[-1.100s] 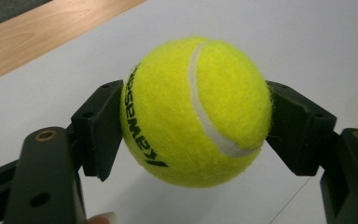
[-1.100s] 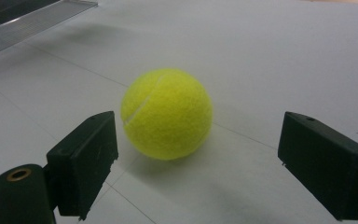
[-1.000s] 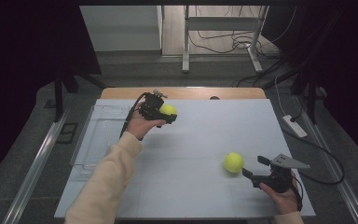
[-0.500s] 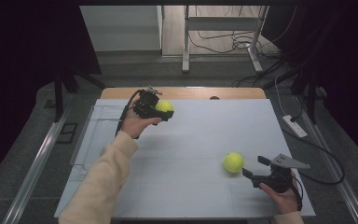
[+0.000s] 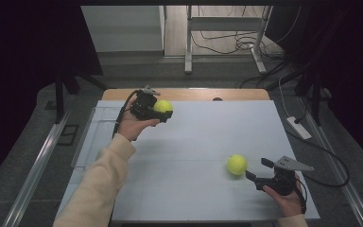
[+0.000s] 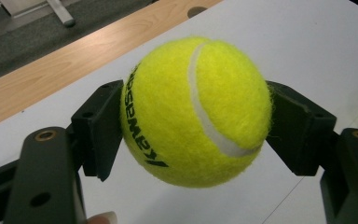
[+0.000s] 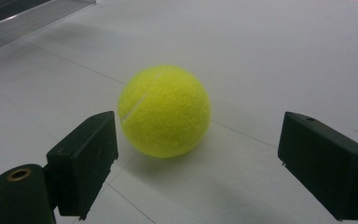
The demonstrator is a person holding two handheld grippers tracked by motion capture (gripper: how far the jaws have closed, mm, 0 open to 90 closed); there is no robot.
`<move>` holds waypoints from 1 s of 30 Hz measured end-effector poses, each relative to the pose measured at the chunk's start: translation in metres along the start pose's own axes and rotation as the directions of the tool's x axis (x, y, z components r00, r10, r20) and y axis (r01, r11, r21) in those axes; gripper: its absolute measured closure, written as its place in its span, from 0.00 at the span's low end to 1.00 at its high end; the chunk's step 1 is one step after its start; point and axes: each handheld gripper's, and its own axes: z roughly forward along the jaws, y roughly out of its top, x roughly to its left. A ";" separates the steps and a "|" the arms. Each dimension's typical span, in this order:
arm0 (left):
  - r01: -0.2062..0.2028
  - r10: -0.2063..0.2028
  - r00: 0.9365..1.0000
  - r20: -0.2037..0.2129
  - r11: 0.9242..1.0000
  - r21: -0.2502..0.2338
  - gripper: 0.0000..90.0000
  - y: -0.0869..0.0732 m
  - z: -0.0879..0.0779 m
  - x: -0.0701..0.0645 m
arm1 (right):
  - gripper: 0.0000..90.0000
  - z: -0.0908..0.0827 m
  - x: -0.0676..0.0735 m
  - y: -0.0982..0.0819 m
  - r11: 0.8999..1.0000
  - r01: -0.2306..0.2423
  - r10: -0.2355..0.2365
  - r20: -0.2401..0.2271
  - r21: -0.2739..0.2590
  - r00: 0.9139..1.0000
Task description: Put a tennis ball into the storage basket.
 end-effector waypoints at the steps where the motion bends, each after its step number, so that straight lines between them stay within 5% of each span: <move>1: 0.000 0.000 1.000 0.001 1.000 -0.002 0.30 0.000 -0.001 0.001 | 0.14 0.000 0.000 0.000 1.000 0.000 0.000 0.000 0.000 1.000; 30: 0.050 -0.050 0.997 -0.062 0.999 -0.004 0.30 -0.019 -0.018 0.028 | 0.14 0.000 0.000 0.000 1.000 -0.002 0.002 0.002 -0.001 1.000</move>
